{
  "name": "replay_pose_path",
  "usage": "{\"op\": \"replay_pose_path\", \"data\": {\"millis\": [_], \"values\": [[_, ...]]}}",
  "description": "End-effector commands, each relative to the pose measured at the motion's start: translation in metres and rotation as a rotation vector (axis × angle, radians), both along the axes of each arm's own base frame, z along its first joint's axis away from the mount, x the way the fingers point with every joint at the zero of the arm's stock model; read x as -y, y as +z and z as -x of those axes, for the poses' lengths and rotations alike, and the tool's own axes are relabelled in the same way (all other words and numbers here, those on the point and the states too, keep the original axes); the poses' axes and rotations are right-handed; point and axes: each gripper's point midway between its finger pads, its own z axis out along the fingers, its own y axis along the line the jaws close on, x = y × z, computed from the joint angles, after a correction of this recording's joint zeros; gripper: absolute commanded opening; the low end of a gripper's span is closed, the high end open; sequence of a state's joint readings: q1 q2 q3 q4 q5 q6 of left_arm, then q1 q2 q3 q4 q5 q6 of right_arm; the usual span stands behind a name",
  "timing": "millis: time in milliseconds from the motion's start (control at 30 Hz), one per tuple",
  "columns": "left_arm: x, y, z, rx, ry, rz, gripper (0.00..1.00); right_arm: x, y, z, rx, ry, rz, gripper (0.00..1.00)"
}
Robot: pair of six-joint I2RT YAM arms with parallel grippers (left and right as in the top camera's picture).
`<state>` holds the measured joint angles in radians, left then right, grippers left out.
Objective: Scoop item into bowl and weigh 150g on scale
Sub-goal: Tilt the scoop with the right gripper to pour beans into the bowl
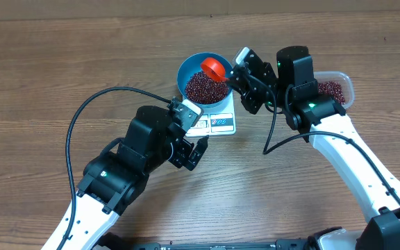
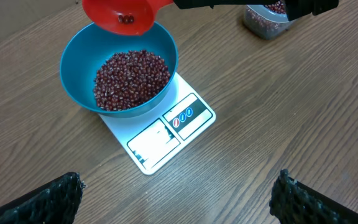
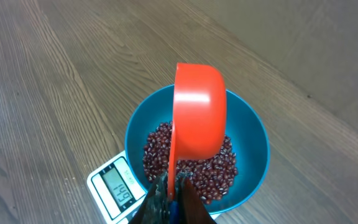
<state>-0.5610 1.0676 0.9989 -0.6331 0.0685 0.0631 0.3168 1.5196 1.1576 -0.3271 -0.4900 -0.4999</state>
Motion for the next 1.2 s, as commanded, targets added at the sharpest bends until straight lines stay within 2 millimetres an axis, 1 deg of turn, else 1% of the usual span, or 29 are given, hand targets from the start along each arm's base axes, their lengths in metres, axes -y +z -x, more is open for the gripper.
{"op": "replay_pose_path", "data": {"millis": [0,267,533,700,867,1033,1167], "values": [[0.000,-0.005,0.000,-0.005,-0.015,-0.013,0.99,-0.003,0.023,-0.003,0.111,0.042,0.026,0.04],[0.000,-0.005,0.000,-0.005,-0.015,-0.013,0.99,-0.004,0.017,-0.005,0.137,0.071,0.061,0.04],[0.000,-0.005,0.000,-0.005,-0.015,-0.013,1.00,-0.006,0.024,-0.013,0.196,0.076,0.054,0.04],[0.000,-0.005,0.000,-0.005,-0.015,-0.013,0.99,-0.005,0.022,-0.016,0.274,0.121,0.124,0.04],[0.000,-0.005,0.000,-0.005,-0.015,-0.013,1.00,-0.003,0.018,-0.015,0.250,0.111,0.130,0.04],[0.000,-0.005,0.000,-0.005,-0.015,-0.013,1.00,-0.001,0.016,-0.015,0.194,0.070,0.099,0.04],[0.000,-0.005,0.000,-0.005,-0.015,-0.013,1.00,0.008,0.014,-0.022,0.158,-0.018,0.095,0.04]]}}
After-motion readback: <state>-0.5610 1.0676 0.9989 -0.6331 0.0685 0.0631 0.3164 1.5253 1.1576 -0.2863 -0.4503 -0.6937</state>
